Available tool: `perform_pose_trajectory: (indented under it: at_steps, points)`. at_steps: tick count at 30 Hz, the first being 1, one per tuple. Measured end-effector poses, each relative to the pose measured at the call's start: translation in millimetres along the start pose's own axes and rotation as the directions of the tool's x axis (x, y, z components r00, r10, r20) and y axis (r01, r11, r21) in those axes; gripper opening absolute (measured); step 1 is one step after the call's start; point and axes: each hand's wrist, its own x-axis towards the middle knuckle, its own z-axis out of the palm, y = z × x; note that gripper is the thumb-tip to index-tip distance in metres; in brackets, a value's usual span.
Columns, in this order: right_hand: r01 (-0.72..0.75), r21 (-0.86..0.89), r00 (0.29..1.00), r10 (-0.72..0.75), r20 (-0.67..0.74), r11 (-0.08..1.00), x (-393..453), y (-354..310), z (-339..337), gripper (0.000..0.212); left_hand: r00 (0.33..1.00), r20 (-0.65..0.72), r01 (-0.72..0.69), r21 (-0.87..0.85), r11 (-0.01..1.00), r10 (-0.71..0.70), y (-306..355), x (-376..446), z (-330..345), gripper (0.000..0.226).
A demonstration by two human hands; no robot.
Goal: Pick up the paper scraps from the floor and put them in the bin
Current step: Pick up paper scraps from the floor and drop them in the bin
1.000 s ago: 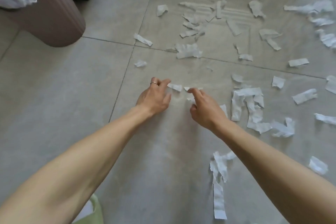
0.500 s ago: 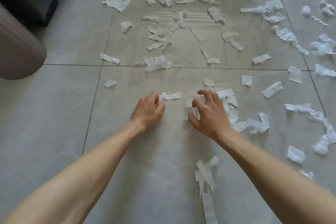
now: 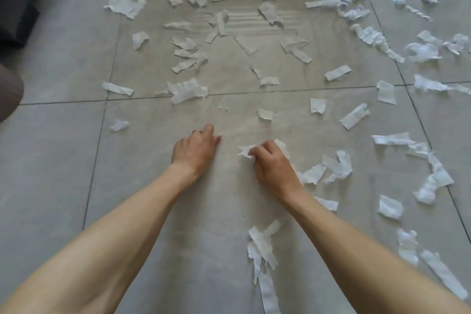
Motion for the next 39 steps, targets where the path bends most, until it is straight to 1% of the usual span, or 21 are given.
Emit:
perform_pose_trajectory:
  at_steps: [2, 3, 4, 5, 7, 8, 9, 10, 12, 14, 16, 18, 21, 23, 26, 27, 29, 31, 34, 37, 39]
  points:
    - [-0.169, 0.185, 0.984, 0.176, -0.020, 0.968, 5, -4, -7, 0.018, 0.998, -0.017, -0.053, 0.014, 0.998, 0.054, -3, -1, 2, 0.030]
    - [-0.290, 0.269, 0.953, 0.302, -0.006, 0.919, 8, -5, -11, 0.017, 0.997, -0.022, -0.067, -0.003, 0.998, 0.067, -5, -3, 1, 0.028]
    - [-0.413, 0.365, 0.902, 0.430, 0.036, 0.835, 11, -7, -14, 0.015, 0.997, -0.029, -0.071, -0.047, 0.996, 0.069, -7, -4, 0, 0.026]
    - [-0.513, 0.486, 0.841, 0.529, 0.116, 0.708, 15, -9, -19, 0.015, 0.998, -0.039, -0.062, -0.119, 0.991, 0.058, -9, -5, -2, 0.024]
    - [-0.611, 0.686, 0.733, 0.610, 0.302, 0.395, 23, -14, -25, 0.022, 0.997, -0.069, -0.003, -0.273, 0.962, -0.016, -13, -9, -10, 0.021]
    - [-0.635, 0.723, 0.694, 0.612, 0.380, 0.271, 25, -19, -29, 0.026, 0.994, -0.079, 0.040, -0.329, 0.944, -0.070, -15, -10, -16, 0.021]
    - [-0.655, 0.728, 0.671, 0.601, 0.435, 0.203, 26, -23, -32, 0.029, 0.991, -0.078, 0.074, -0.370, 0.926, -0.111, -18, -11, -22, 0.020]
    - [-0.670, 0.720, 0.664, 0.579, 0.474, 0.179, 28, -29, -34, 0.031, 0.987, -0.074, 0.100, -0.406, 0.908, -0.142, -21, -13, -30, 0.018]
    - [-0.687, 0.704, 0.662, 0.556, 0.503, 0.181, 33, -42, -35, 0.031, 0.977, -0.073, 0.143, -0.463, 0.875, -0.198, -27, -15, -47, 0.012]
    - [-0.696, 0.688, 0.668, 0.537, 0.516, 0.205, 44, -63, -33, 0.022, 0.968, -0.064, 0.180, -0.496, 0.850, -0.243, -36, -16, -67, 0.013]
    - [-0.694, 0.676, 0.688, 0.503, 0.522, 0.248, 62, -92, -30, 0.011, 0.964, -0.052, 0.198, -0.507, 0.839, -0.259, -51, -19, -93, 0.029]
    - [-0.671, 0.682, 0.720, 0.478, 0.504, 0.292, 84, -126, -27, 0.015, 0.955, -0.019, 0.231, -0.581, 0.781, -0.297, -70, -24, -122, 0.043]
    - [-0.615, 0.728, 0.767, 0.443, 0.464, 0.302, 116, -176, -23, 0.014, 0.923, 0.035, 0.263, -0.784, 0.563, -0.384, -100, -27, -164, 0.046]
    - [-0.608, 0.733, 0.780, 0.403, 0.479, 0.305, 132, -212, -20, 0.013, 0.891, 0.061, 0.262, -0.879, 0.399, -0.449, -123, -29, -192, 0.047]
    - [-0.604, 0.728, 0.792, 0.347, 0.502, 0.325, 157, -278, -9, 0.013, 0.840, 0.132, 0.237, -0.962, 0.137, -0.526, -171, -34, -236, 0.047]
    - [-0.605, 0.726, 0.793, 0.332, 0.511, 0.327, 165, -301, -5, 0.013, 0.829, 0.148, 0.222, -0.972, 0.074, -0.540, -188, -36, -247, 0.045]
    - [-0.601, 0.722, 0.798, 0.301, 0.522, 0.342, 182, -346, 8, 0.014, 0.807, 0.163, 0.189, -0.982, -0.013, -0.568, -220, -38, -271, 0.041]
    - [-0.597, 0.723, 0.802, 0.267, 0.534, 0.348, 203, -392, 30, 0.014, 0.782, 0.148, 0.128, -0.989, -0.076, -0.606, -258, -37, -292, 0.038]
    - [-0.600, 0.725, 0.799, 0.214, 0.561, 0.339, 227, -449, 63, 0.015, 0.718, 0.129, 0.037, -0.988, -0.148, -0.684, -309, -37, -315, 0.036]
    - [-0.599, 0.735, 0.798, 0.160, 0.581, 0.318, 245, -496, 93, 0.019, 0.629, 0.122, 0.005, -0.988, -0.153, -0.768, -357, -35, -331, 0.030]
    - [-0.599, 0.733, 0.798, 0.156, 0.582, 0.322, 257, -522, 112, 0.018, 0.578, 0.146, -0.007, -0.983, -0.184, -0.803, -388, -30, -339, 0.023]
